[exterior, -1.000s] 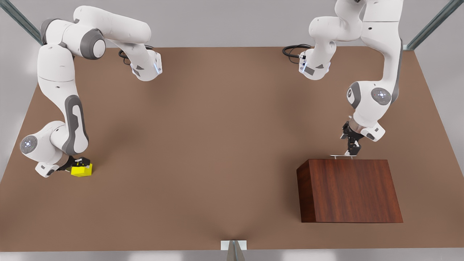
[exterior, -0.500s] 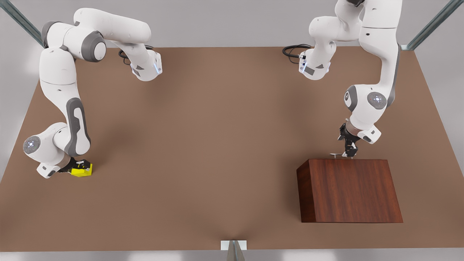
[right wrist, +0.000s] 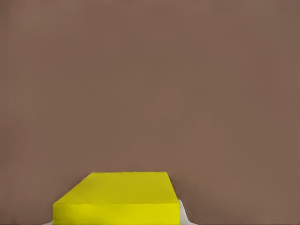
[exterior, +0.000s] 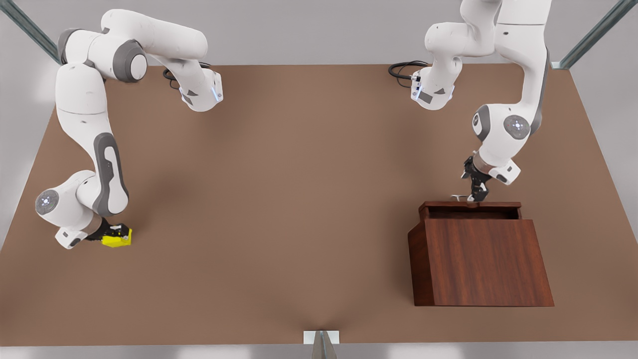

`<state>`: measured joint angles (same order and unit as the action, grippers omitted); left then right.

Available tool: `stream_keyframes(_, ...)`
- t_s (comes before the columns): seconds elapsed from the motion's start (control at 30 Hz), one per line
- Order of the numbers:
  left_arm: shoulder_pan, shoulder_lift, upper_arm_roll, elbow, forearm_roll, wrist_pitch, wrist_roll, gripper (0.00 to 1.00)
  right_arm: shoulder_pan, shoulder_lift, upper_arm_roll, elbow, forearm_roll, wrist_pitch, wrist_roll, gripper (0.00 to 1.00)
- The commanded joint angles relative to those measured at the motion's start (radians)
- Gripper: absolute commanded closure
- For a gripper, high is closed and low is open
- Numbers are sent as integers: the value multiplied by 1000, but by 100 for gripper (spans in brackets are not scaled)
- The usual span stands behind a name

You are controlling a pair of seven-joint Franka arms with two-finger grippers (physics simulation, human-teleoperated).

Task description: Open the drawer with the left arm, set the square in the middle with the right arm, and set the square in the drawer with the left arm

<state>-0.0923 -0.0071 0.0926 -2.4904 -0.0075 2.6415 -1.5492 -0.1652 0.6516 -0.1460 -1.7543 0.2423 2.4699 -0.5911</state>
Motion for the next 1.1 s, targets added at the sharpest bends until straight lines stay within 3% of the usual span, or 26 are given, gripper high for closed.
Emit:
stream_keyframes(0.0,0,-1,-1,-2,0,0,-5,0,1,-9,9,-4,-1,-2,14,27)
stream_keyframes(0.13,0,-34,-1,-48,0,0,-26,0,98,-69,37,-10,-6,-61,241,27)
stream_keyframes(0.33,0,-83,-1,-94,0,-18,-26,0,434,-139,39,-7,-11,-115,802,26)
stream_keyframes(0.53,-1,-188,-1,-186,0,-29,-51,0,766,-33,39,156,-80,-115,1468,26)
stream_keyframes(0.6,-3,-295,-1,-185,0,-176,-51,0,859,5,39,206,-98,-115,1640,26)
stream_keyframes(0.63,-6,-330,-1,-151,0,-224,-51,0,878,36,40,257,-139,-158,1732,26)
stream_keyframes(0.73,-21,-272,-2,88,11,-311,56,0,898,149,92,423,-150,-193,1939,26)
stream_keyframes(0.83,-49,-73,-7,335,9,-353,369,0,921,204,144,467,-178,-187,2091,26)
stream_keyframes(0.97,-110,170,-8,737,11,-653,653,0,922,218,155,461,-196,-187,2130,26)
stream_keyframes(1.0,-145,242,-2,869,11,-744,776,0,920,220,155,450,-225,-187,2128,8)
stream_keyframes(1.03,-156,253,-10,904,12,-773,866,0,920,220,154,449,-229,-187,2128,0)
stream_keyframes(1.07,-156,245,-16,904,12,-776,1006,0,917,218,154,449,-229,-190,2125,0)
